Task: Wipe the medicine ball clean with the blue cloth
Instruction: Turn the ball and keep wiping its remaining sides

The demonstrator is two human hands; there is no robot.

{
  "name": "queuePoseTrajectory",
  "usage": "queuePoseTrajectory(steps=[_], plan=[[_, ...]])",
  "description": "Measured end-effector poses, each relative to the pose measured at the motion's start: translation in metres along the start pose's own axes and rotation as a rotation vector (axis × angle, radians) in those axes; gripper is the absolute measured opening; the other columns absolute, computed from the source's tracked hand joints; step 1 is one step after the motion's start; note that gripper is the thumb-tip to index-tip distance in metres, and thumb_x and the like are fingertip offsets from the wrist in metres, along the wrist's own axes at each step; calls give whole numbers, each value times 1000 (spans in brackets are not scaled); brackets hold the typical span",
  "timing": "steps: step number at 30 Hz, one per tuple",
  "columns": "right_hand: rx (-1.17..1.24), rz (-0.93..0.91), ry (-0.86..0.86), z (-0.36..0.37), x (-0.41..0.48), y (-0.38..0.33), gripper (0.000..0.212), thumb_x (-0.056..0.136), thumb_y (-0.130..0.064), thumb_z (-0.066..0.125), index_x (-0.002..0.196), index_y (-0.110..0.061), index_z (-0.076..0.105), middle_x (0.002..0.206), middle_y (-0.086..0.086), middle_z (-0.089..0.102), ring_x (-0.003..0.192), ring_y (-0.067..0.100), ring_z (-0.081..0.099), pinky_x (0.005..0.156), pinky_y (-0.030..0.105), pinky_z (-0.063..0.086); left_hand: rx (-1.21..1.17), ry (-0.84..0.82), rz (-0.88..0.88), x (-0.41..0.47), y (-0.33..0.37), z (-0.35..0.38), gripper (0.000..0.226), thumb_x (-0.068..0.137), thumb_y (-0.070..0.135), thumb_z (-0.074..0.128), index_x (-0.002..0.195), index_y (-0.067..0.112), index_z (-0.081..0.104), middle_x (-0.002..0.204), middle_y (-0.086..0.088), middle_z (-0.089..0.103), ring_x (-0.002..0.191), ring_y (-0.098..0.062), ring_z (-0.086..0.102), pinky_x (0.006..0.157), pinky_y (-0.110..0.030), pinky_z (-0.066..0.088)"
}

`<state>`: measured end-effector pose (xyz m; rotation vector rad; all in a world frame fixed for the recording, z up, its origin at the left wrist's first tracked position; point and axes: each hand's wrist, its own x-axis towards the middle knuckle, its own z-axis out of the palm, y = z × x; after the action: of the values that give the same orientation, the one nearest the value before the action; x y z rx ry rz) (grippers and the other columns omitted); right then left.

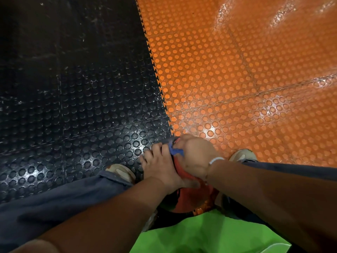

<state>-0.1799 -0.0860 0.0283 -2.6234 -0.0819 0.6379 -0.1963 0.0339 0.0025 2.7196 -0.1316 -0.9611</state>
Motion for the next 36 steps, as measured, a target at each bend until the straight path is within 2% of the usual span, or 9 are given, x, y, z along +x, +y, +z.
queuePoseTrajectory(steps=[5, 11, 16, 19, 22, 25, 28, 33, 36], plan=[[23, 271, -43, -14, 29, 33, 19, 91, -27, 53, 96, -16, 68, 83, 2, 62, 80, 23, 57, 64, 24, 44, -147, 48, 110, -1, -6, 4, 131, 32, 75, 78, 138, 26, 18, 131, 6, 21, 123, -19, 17, 112, -32, 22], [-58, -104, -115, -7, 11, 4, 28, 93, -31, 49, 117, -26, 63, 114, -3, 57, 100, 19, 56, 85, 27, 45, -70, 22, 118, -3, -11, 5, 150, 31, 79, 75, 146, 17, 1, 131, 4, 16, 123, -20, 17, 112, -31, 17], [-33, 205, -124, -14, 42, 31, 19, 89, -28, 54, 98, -18, 67, 93, 6, 62, 85, 26, 58, 66, 25, 40, -72, 15, 139, -5, -9, 4, 150, 34, 77, 77, 147, 19, -2, 139, 4, 12, 129, -21, 11, 115, -32, 14], [-88, 131, -109, -10, 40, 20, 20, 89, -24, 51, 97, -16, 68, 93, 6, 63, 87, 25, 60, 66, 26, 41, -55, 0, 129, -5, -7, 4, 151, 33, 78, 76, 148, 19, -2, 137, 4, 11, 127, -22, 12, 114, -33, 17], [0, -89, -121, -7, 16, 6, 23, 91, -28, 52, 108, -20, 67, 105, -1, 60, 97, 18, 57, 84, 27, 46, -48, -6, 111, -2, -11, 2, 149, 32, 79, 75, 147, 15, 5, 130, 4, 15, 122, -20, 16, 112, -31, 20], [234, 76, -102, -10, 16, 28, 29, 89, -29, 60, 114, -17, 65, 117, 1, 62, 107, 19, 57, 95, 29, 44, -48, -23, 117, -1, -11, -1, 148, 35, 77, 77, 148, 16, 4, 136, 2, 15, 125, -20, 14, 112, -32, 19], [250, 333, -52, -14, 24, 40, 28, 90, -33, 57, 111, -17, 66, 117, 7, 64, 103, 24, 59, 88, 32, 47, -71, -25, 107, 0, -9, -2, 150, 34, 75, 78, 150, 18, 2, 139, 3, 15, 128, -21, 13, 113, -32, 19], [3, -77, -94, -4, 10, -11, 28, 94, -36, 47, 115, -27, 63, 110, -5, 57, 99, 16, 55, 86, 26, 44, -49, -34, 64, 4, -11, -4, 138, 31, 80, 74, 141, 16, 20, 121, 2, 20, 116, -21, 20, 109, -31, 25], [126, 170, -65, -11, 17, 15, 26, 91, -35, 53, 111, -22, 65, 104, -3, 59, 96, 19, 56, 85, 30, 48, -74, -39, 70, 3, -8, -5, 146, 33, 78, 76, 147, 17, 8, 133, 2, 18, 124, -23, 17, 112, -35, 24]])
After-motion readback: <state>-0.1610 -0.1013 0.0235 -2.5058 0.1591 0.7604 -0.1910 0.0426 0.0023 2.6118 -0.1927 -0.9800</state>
